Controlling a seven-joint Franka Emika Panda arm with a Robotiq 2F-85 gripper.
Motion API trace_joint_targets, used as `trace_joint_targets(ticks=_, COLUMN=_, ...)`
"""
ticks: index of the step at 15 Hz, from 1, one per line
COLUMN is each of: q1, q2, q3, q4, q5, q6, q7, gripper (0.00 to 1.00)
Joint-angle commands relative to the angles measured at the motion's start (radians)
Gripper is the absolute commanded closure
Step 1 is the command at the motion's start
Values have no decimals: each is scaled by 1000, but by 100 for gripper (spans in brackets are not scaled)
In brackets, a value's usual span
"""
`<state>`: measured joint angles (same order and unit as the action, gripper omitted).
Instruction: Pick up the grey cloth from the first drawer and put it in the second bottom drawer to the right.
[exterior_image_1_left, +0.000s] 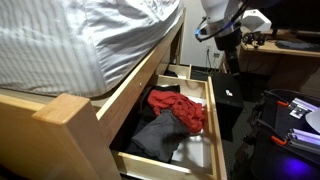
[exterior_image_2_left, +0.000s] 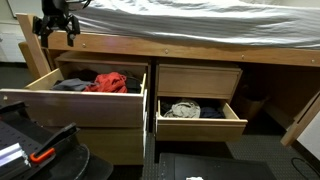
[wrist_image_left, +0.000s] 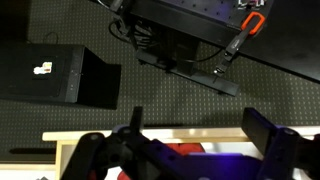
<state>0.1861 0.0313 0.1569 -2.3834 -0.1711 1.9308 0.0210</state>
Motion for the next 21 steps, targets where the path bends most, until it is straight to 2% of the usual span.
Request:
trace_joint_targets(ticks=1, q1=51, q2=102, q3=53, q4=20, q5=-48, q6=19, q7=117, gripper=0)
trace_joint_targets(ticks=2, q1=41, q2=65, q3=46, q4=6, q5=-27, q6=19, q7=89, gripper=0)
trace_joint_targets(ticks=6, q1=61, q2=103, q3=56, q4=13, q5=-35, q6=19, q7=121, gripper=0)
trace_joint_targets(ticks=8, q1=50, q2=138, q3=49, q4=5, q5=20, q6=184, q7=162, gripper=0)
trace_joint_targets(ticks=11, q1=82, q2=271, q3=61, q4=24, q5=57, q6=422, q7=249, gripper=0)
trace_joint_targets(ticks=13, q1=130, q2=363, q3=55, q4=56, q5=5, q6=503, q7=303, gripper=0)
trace_joint_targets(ticks=14, q1=152, q2=379, q3=54, q4=35, q5=-2, q6=541, q7=315, gripper=0)
trace_joint_targets(ticks=16, q1=184, q2=425, q3=50, q4=48, q5=7, q6=562, q7=317, gripper=0)
trace_joint_targets(ticks=17, q1=177, q2=385, q3=44, q4=27, q5=23, q6=540, q7=302, gripper=0)
trace_joint_targets(ticks=21, q1=202, q2=425, q3=43, q4=46, q5=24, q6=553, q7=308, gripper=0)
